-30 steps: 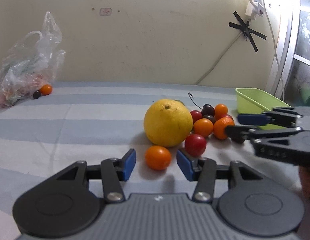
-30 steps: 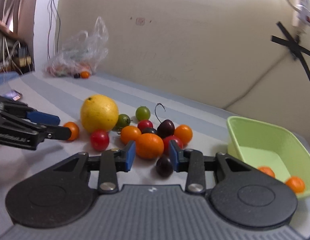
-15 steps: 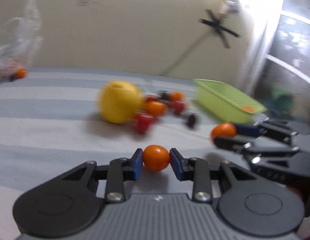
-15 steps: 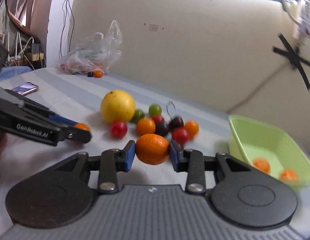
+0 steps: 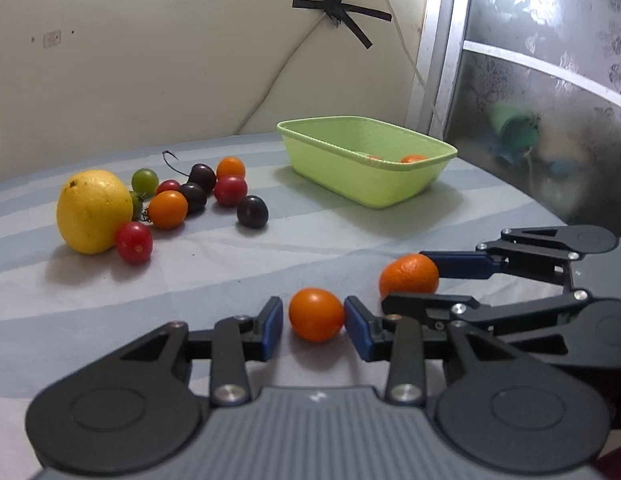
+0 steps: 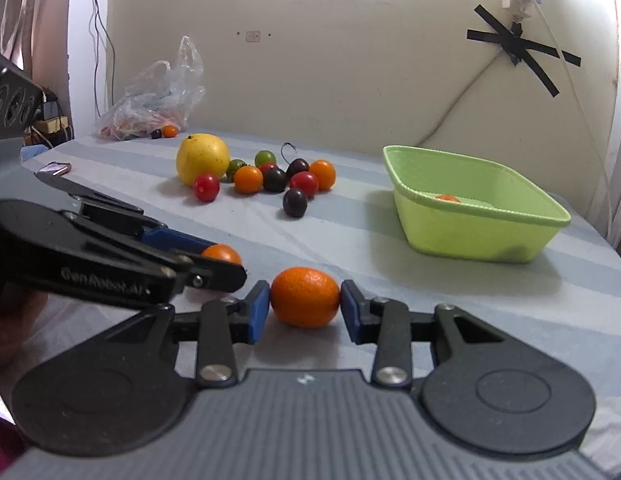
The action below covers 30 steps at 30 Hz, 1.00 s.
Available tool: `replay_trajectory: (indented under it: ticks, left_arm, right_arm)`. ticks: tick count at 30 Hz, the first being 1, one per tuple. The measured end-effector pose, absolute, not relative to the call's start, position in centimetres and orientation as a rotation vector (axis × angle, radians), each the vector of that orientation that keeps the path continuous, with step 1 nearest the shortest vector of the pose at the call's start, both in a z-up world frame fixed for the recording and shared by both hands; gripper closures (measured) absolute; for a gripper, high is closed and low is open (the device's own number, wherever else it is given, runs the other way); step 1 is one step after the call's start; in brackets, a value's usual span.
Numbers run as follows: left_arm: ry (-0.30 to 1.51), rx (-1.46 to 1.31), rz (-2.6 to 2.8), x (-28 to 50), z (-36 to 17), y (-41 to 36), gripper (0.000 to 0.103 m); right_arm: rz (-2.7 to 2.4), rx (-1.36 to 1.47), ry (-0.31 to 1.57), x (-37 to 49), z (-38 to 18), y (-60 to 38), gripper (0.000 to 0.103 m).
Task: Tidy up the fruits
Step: 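Carry both fruits over the green basket and open both tools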
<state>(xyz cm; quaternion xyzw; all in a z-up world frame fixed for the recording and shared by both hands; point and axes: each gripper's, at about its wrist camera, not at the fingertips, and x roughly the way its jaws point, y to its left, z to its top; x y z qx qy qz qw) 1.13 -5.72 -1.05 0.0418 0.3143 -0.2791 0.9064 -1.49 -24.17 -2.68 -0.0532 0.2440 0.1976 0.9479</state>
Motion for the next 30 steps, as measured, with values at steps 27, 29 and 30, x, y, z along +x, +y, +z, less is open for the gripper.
replay_trajectory:
  ticks: [27,29,30]
  left_arm:
    - [0.627,0.0,-0.661,17.3,2.2,-18.9,0.062]
    - [0.603,-0.01,-0.669,16.5,2.3,-18.8,0.057]
    - [0.586,-0.018,-0.673,15.9,2.6,-18.5,0.057]
  right_arm:
    - [0.092,0.029,0.339,8.3,-1.4,-31.5,0.039]
    - [0.077,0.062,0.311,8.1,-1.3,-32.1,0.032]
    - [0.079,0.08,0.304,8.1,-1.4,-32.4,0.032]
